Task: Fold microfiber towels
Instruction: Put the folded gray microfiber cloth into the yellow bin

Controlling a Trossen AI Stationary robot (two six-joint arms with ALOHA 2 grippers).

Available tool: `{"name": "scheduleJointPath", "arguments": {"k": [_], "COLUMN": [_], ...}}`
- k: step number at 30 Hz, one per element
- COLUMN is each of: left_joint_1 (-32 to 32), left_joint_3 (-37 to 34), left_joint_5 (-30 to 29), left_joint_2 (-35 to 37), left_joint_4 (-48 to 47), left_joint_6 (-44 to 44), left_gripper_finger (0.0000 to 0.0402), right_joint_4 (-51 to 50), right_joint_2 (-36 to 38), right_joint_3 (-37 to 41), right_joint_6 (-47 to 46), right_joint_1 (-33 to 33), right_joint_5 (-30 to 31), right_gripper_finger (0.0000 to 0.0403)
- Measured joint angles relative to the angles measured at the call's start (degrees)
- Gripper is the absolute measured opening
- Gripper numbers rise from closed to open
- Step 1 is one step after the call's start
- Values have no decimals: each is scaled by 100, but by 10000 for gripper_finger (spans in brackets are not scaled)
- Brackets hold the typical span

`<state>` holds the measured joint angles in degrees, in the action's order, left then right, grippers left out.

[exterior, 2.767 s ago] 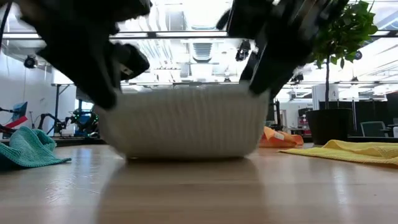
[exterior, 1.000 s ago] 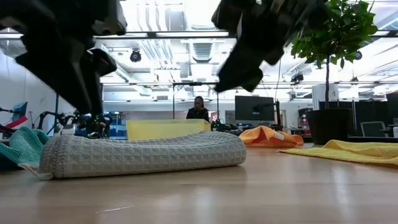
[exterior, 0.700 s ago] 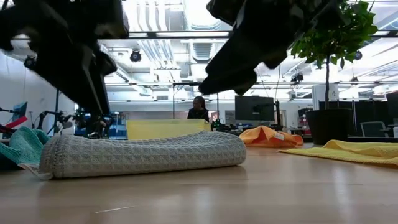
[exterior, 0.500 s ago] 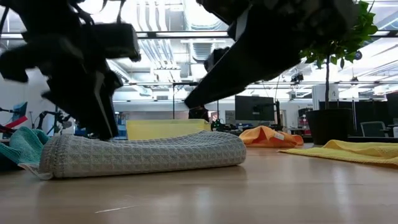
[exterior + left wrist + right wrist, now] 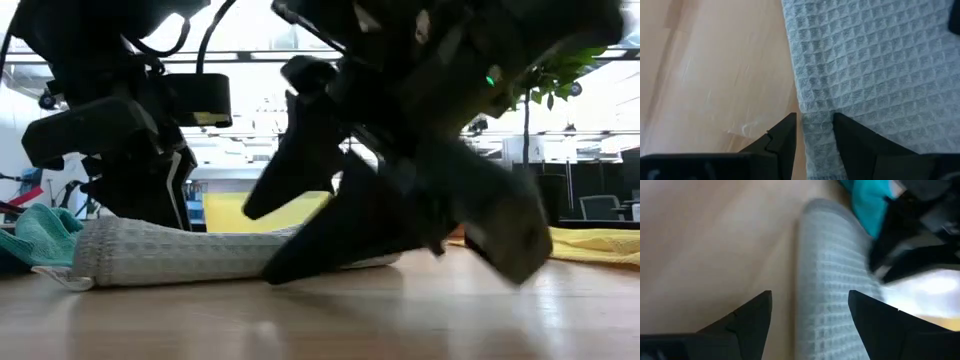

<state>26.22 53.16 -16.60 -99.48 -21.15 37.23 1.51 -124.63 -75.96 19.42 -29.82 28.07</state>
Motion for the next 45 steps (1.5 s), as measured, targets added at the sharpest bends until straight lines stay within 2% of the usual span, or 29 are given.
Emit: {"name": "scheduleJointPath", "arguments": {"k": [3,5,13,17,23,35,40,45], "left_joint_1": [0,2,-1,-2,-2,-85,-114,-147], "left_joint_3": [-15,-39,-268,-354,-382,-395,-397,-401], "left_joint_5": [104,156,380,416,439,535,539,511], "left_joint_2": [-13,-13,-2,33,41,39,35,35], "left_joint_4": [207,344,915,949,927,904,914,930], "left_joint_6": [-2,-4,0,0,-4,-39,-65,-69], "left_gripper_finger": [120,120,120,120,120,120,120,120], "right_joint_4": [-197,-256,-746,-1113,-2305,-3348,-3331,-3127], "right_joint_2": [-282,-397,-642,-562,-332,-46,467,951], "right_joint_3": [-288,-432,-786,-791,-763,-739,-689,-298], "right_joint_6": [48,36,-203,-738,-1615,-1577,-1602,-1471], "right_joint_1": [-124,-158,-164,-154,-227,-320,-339,-283], "right_joint_5": [1142,1590,1924,1770,1578,1478,1057,319], "right_gripper_finger": [258,258,258,252,241,235,233,233]}}
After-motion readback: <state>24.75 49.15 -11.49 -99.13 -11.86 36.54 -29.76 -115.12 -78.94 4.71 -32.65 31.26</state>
